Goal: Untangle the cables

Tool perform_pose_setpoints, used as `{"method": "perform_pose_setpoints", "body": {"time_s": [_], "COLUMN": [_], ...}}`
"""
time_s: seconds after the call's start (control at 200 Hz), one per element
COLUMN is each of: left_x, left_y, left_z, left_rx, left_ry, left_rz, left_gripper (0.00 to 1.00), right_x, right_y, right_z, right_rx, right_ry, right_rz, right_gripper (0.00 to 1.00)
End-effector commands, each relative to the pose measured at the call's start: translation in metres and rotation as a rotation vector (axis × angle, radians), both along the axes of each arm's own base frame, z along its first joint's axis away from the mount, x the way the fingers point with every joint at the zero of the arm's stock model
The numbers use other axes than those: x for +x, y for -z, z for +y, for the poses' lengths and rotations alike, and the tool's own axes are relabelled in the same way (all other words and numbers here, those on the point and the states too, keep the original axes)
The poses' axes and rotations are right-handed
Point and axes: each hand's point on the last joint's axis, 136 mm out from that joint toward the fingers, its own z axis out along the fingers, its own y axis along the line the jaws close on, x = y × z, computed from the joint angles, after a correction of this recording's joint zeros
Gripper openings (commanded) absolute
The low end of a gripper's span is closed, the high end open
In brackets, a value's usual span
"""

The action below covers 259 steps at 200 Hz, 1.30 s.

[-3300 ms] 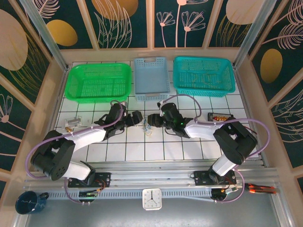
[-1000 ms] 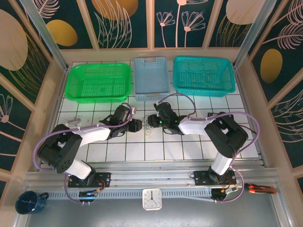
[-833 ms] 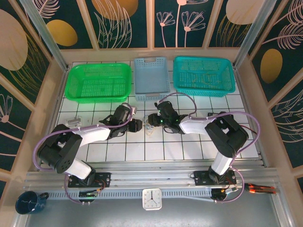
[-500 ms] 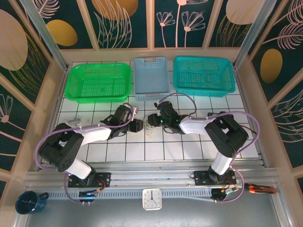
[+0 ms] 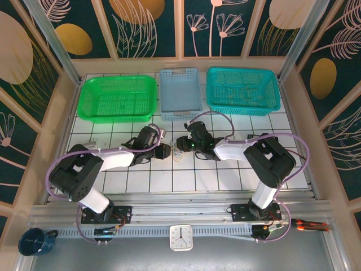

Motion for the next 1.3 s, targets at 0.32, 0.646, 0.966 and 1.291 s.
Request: {"method": "perform_pose_setpoints", "body": {"time_s": [0.32, 0.646, 0.966, 1.291], "left_x": [0.018, 0.011, 0.005, 0.000], "left_y": [-0.021, -0.056, -0.128, -0.213], "left_z": [-0.014, -0.012, -0.008, 0.002], "left_rx": [-0.034, -0.091, -0.258, -0.502], "left_ry": [0.010, 0.006, -0.042, -0.109], "left_rz": [-0.073, -0.114, -0.243, -0.437], "left_gripper": [0.16, 0.00, 0.00, 0.00], "right_x": [0.000, 0.003, 0.003, 0.000], "right_y": [0.009, 0.018, 0.037, 0.044], "right_z": [-0.005, -0.010, -0.022, -0.025], "right_rx": [-0.009, -0.024, -0.065, -0.072], "right_ry": [-0.002, 0.009, 0.041, 0.050], "right_rz": [-0.002, 0.009, 0.039, 0.058], "right_gripper": [0.33, 0.31, 0.29, 0.28]}}
